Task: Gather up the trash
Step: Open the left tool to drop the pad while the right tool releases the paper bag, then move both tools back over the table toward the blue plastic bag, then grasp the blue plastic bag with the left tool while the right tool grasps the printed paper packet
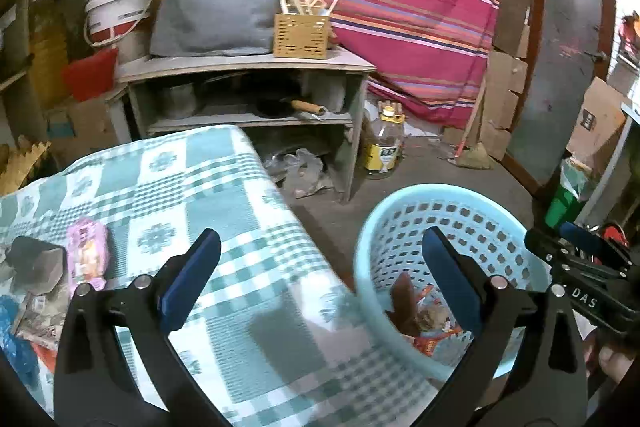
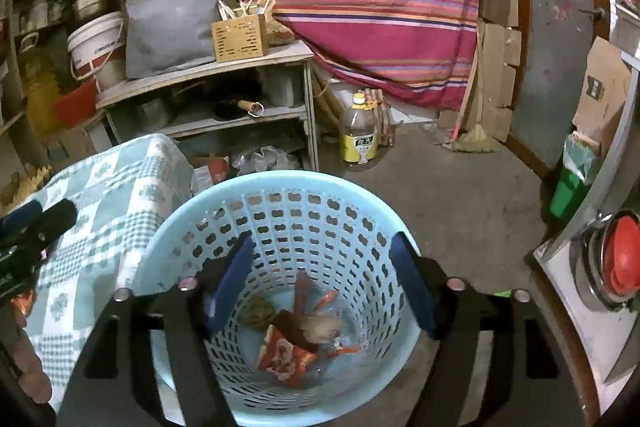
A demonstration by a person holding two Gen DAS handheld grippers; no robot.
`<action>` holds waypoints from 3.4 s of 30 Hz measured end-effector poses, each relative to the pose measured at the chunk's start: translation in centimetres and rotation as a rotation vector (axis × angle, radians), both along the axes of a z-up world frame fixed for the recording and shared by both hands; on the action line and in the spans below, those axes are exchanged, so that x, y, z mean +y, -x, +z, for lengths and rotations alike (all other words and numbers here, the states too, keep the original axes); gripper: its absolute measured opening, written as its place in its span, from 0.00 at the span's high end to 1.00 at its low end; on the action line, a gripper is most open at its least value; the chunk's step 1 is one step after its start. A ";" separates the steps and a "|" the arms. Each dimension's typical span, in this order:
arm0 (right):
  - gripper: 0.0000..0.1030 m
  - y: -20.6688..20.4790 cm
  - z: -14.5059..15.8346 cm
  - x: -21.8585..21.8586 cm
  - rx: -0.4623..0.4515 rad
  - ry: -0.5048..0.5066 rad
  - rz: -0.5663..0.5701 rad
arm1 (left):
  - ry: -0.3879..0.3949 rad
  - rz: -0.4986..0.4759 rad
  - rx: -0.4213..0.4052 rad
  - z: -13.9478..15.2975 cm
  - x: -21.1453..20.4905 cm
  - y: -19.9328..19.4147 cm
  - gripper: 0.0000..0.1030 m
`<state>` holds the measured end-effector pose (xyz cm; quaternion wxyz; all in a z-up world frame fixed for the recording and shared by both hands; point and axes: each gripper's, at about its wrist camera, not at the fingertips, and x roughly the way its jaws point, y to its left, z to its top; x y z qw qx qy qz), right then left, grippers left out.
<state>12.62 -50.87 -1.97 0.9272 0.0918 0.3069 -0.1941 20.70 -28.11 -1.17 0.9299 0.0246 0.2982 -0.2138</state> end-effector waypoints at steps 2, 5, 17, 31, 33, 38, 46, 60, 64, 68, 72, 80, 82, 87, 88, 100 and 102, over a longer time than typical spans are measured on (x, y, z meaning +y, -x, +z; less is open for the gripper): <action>0.24 0.0 0.1 0.2 -0.003 0.003 -0.007 | 0.001 0.016 0.002 0.2 0.9 -0.2 0.06; 0.24 -0.1 0.2 0.6 -0.002 -0.002 -0.006 | -0.008 0.029 -0.008 0.5 2.0 -0.2 0.05; 0.18 -2.3 1.3 7.1 -0.035 -0.016 0.100 | -0.100 0.159 -0.045 1.1 10.5 -1.2 0.05; 0.18 -6.2 0.4 16.3 0.007 0.036 0.249 | -0.141 0.355 0.019 0.0 26.5 -2.3 0.05; 0.18 -6.8 0.1 17.6 0.018 0.048 0.265 | -0.140 0.387 0.046 -0.7 28.5 -2.4 0.05; 0.18 -7.9 -0.5 20.7 0.033 0.057 0.308 | -0.111 0.434 0.136 -3.0 32.3 -2.3 0.05; 0.18 -9.1 -1.4 24.7 0.060 0.082 0.372 | -0.128 0.451 0.247 -6.7 35.2 -2.3 0.05; 0.18 -10.3 -2.1 26.7 0.078 0.071 0.398 | -0.109 0.335 0.324 -8.5 34.3 -1.0 0.69; 0.18 -10.3 -2.2 28.3 0.078 0.065 0.433 | -0.118 0.306 0.291 -7.4 33.8 -0.7 0.75; 0.18 -10.1 -2.6 30.6 0.087 0.054 0.477 | -0.113 0.312 0.224 -5.3 34.0 -0.3 0.75; 0.18 -10.1 -3.3 33.0 0.115 0.024 0.514 | -0.113 0.347 0.151 -3.1 34.8 0.1 0.75; 0.18 -10.2 -4.5 37.0 0.159 0.031 0.550 | -0.063 0.419 0.099 -1.2 38.6 -0.3 0.75; 0.18 -10.5 -4.9 37.5 0.178 0.038 0.541 | -0.066 0.434 0.101 -1.4 39.3 -0.5 0.74; 0.18 -11.3 -6.1 37.9 0.243 0.030 0.516 | -0.042 0.457 0.125 -1.8 40.6 -0.7 0.74; 0.19 -11.5 -6.4 38.0 0.255 0.034 0.514 | -0.038 0.460 0.127 -1.8 40.7 -0.8 0.74; 0.44 -12.0 -7.2 38.7 0.280 0.005 0.552 | 0.005 0.466 0.108 -0.9 41.7 -0.5 0.74; 0.58 -12.0 -7.0 39.0 0.276 0.006 0.572 | 0.005 0.468 0.109 -0.9 41.7 -0.5 0.74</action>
